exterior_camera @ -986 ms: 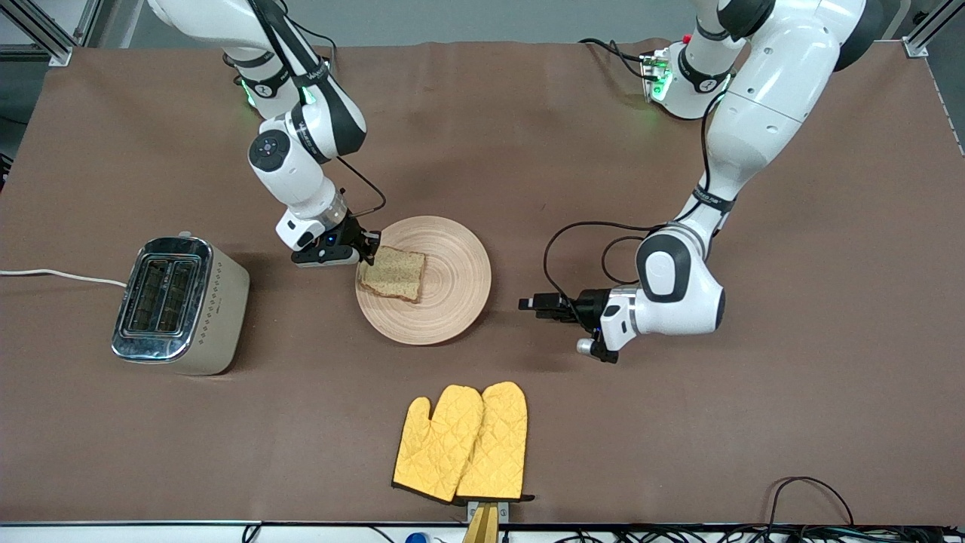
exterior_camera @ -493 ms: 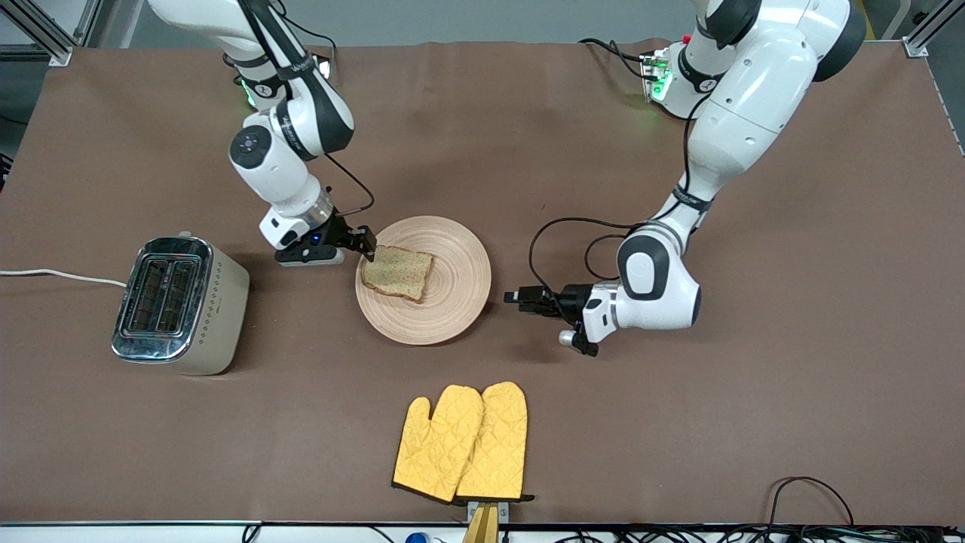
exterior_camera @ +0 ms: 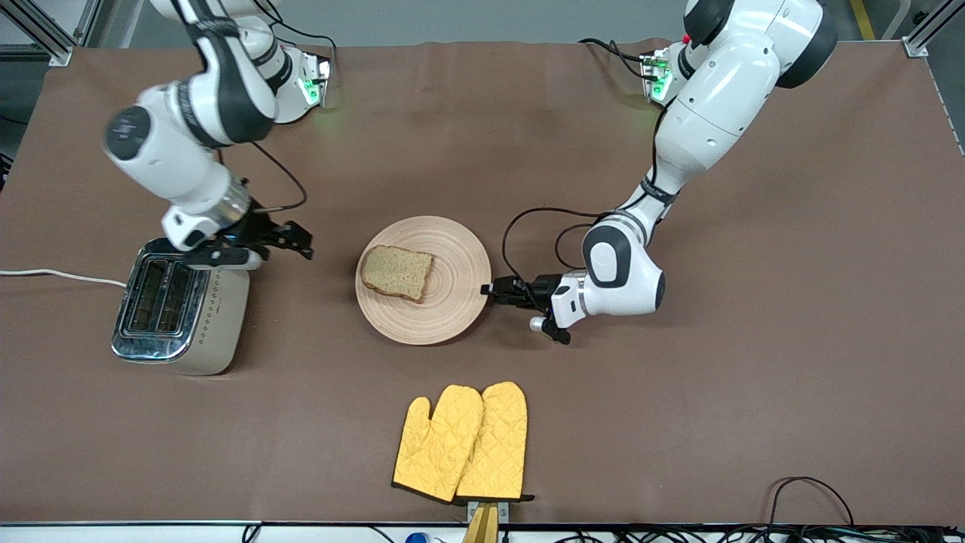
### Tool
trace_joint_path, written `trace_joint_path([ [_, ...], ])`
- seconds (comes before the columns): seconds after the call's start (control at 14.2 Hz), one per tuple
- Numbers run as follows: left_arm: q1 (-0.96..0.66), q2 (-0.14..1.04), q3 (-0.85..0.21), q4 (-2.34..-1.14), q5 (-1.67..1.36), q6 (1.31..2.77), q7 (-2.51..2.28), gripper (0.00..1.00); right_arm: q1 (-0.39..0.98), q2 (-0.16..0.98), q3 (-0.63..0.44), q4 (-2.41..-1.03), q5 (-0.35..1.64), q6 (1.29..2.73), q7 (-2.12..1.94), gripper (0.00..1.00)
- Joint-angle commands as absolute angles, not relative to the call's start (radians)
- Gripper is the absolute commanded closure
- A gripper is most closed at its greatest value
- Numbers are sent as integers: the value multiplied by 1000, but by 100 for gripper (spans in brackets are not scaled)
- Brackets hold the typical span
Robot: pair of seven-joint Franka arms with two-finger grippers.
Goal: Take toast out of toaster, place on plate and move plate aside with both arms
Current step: 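Grip the plate rim with the left gripper while the right gripper withdraws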
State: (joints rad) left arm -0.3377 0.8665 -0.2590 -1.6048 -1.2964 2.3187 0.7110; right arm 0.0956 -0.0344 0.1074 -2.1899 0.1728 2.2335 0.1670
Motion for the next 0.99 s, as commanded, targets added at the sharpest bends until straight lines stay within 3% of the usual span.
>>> trace_joint_path([
  [0.0,-370,874,-258,-1600,-1319,2361,727,51,23,-52,123,-2041,77,2018,153,0],
  [0.28,-383,874,-258,-1606,-1315,2367,722,66,-73,-57,121,-1873,69,1813,16,0],
  [0.63,-388,874,-258,-1605,-1315,2367,715,98,-143,-51,123,-1697,35,1637,-55,0],
  [0.92,-350,838,-259,-1589,-1316,2361,697,100,-189,-54,123,-1616,29,1586,-95,0],
])
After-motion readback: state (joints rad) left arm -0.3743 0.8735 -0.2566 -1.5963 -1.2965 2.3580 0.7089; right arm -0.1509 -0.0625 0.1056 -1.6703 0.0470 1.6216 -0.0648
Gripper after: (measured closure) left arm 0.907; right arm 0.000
